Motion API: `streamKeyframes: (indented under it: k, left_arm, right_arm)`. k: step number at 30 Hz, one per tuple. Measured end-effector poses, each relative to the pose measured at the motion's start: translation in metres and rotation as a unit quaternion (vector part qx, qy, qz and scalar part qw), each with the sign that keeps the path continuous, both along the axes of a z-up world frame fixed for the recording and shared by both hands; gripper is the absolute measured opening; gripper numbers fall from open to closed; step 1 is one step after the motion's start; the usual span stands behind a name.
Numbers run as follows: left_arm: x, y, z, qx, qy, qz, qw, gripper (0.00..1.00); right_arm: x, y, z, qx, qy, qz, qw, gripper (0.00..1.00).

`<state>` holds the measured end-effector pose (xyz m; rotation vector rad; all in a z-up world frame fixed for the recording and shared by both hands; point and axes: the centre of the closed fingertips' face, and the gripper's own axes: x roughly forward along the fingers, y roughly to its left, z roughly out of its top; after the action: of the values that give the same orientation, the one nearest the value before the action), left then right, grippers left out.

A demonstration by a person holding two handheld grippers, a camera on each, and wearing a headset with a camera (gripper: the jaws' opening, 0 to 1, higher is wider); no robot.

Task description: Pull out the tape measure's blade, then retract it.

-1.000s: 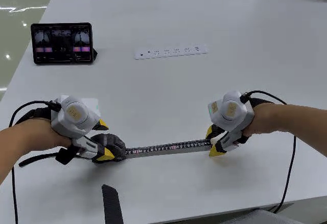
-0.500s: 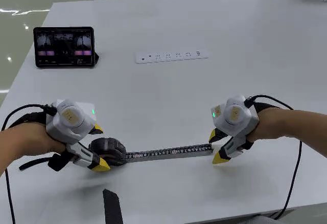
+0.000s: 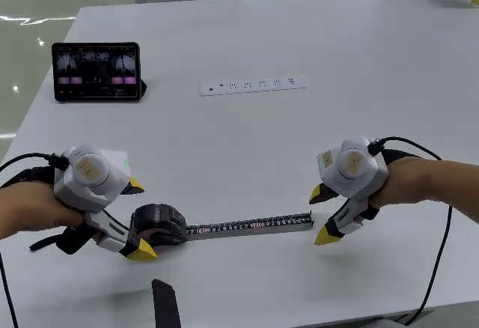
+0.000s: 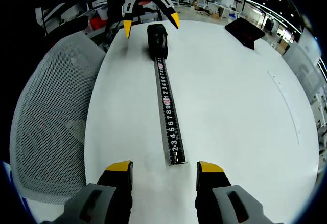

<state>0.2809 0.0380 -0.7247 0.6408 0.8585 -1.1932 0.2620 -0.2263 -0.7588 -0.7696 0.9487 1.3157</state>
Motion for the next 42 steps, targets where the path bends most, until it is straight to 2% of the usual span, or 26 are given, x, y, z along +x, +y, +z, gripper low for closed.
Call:
streamKeyframes:
  k: [5, 7, 12, 14, 16, 19, 20, 22, 23, 27, 28, 30, 31, 33, 34, 37, 38, 41, 42]
  left_arm:
    - [-0.004, 0.001, -0.001, 0.000, 0.004, -0.002, 1.0000, 0.89]
    - [-0.002, 0.001, -0.001, -0.001, 0.001, 0.003, 1.0000, 0.99]
    - [-0.003, 0.002, 0.000, -0.012, -0.001, 0.013, 0.9999, 0.99]
    - [-0.001, 0.004, 0.000, -0.013, -0.001, 0.030, 0.9995, 0.99]
    - [0.002, 0.005, 0.001, -0.018, -0.010, 0.042, 0.9989, 0.99]
    - [0.007, 0.004, 0.006, -0.040, -0.021, 0.067, 0.9967, 0.99]
    - [0.009, 0.003, 0.010, -0.056, -0.020, 0.082, 0.9948, 0.99]
    - [0.008, 0.003, 0.013, -0.072, -0.016, 0.099, 0.9924, 0.99]
    - [0.008, 0.004, 0.015, -0.079, -0.017, 0.107, 0.9910, 0.99]
    - [0.009, 0.014, 0.012, -0.082, -0.030, 0.132, 0.9874, 0.99]
    - [0.010, 0.016, 0.013, -0.093, -0.031, 0.146, 0.9845, 0.99]
    - [0.011, 0.018, 0.017, -0.115, -0.026, 0.177, 0.9771, 0.99]
    - [0.013, 0.021, 0.018, -0.116, -0.031, 0.185, 0.9754, 0.99]
    - [0.016, 0.028, 0.019, -0.109, -0.053, 0.197, 0.9730, 0.99]
    - [0.015, 0.028, 0.019, -0.110, -0.052, 0.198, 0.9725, 0.99]
    - [0.015, 0.033, 0.022, -0.120, -0.061, 0.218, 0.9666, 0.99]
    - [0.017, 0.036, 0.023, -0.124, -0.069, 0.229, 0.9631, 0.99]
    - [0.017, 0.042, 0.027, -0.141, -0.071, 0.253, 0.9546, 0.99]
    - [0.016, 0.045, 0.027, -0.144, -0.073, 0.256, 0.9530, 0.99]
  right_arm:
    - [-0.004, -0.005, -0.002, -0.004, 0.005, -0.001, 1.0000, 0.55]
    - [-0.004, -0.005, -0.001, -0.001, 0.004, -0.004, 1.0000, 0.56]
    - [-0.003, -0.005, 0.001, 0.010, -0.001, -0.023, 0.9997, 0.68]
    - [-0.002, -0.006, 0.002, 0.016, -0.002, -0.032, 0.9994, 0.72]
    - [-0.001, -0.006, 0.003, 0.025, -0.005, -0.042, 0.9988, 0.75]
    - [-0.001, -0.006, 0.004, 0.037, -0.006, -0.061, 0.9974, 0.81]
    - [-0.001, -0.007, 0.005, 0.045, -0.008, -0.062, 0.9971, 0.82]
    - [-0.003, -0.005, 0.007, 0.060, -0.016, -0.064, 0.9961, 0.85]
    - [-0.002, -0.006, 0.007, 0.066, -0.019, -0.077, 0.9947, 0.87]
    - [-0.001, -0.008, 0.009, 0.086, -0.027, -0.108, 0.9901, 0.96]
    - [0.001, -0.009, 0.010, 0.096, -0.029, -0.126, 0.9870, 0.99]
    - [0.001, -0.012, 0.012, 0.107, -0.032, -0.137, 0.9841, 0.99]
    - [0.001, -0.013, 0.013, 0.110, -0.034, -0.143, 0.9830, 0.99]
    - [0.001, -0.014, 0.014, 0.120, -0.037, -0.156, 0.9798, 0.99]
    - [0.000, -0.016, 0.014, 0.121, -0.038, -0.159, 0.9791, 0.99]
    - [-0.002, -0.020, 0.015, 0.125, -0.043, -0.172, 0.9761, 0.99]
    - [-0.002, -0.023, 0.015, 0.129, -0.045, -0.179, 0.9743, 0.99]
    - [-0.002, -0.029, 0.018, 0.133, -0.058, -0.198, 0.9693, 0.99]
    - [-0.001, -0.031, 0.020, 0.136, -0.066, -0.201, 0.9677, 0.99]
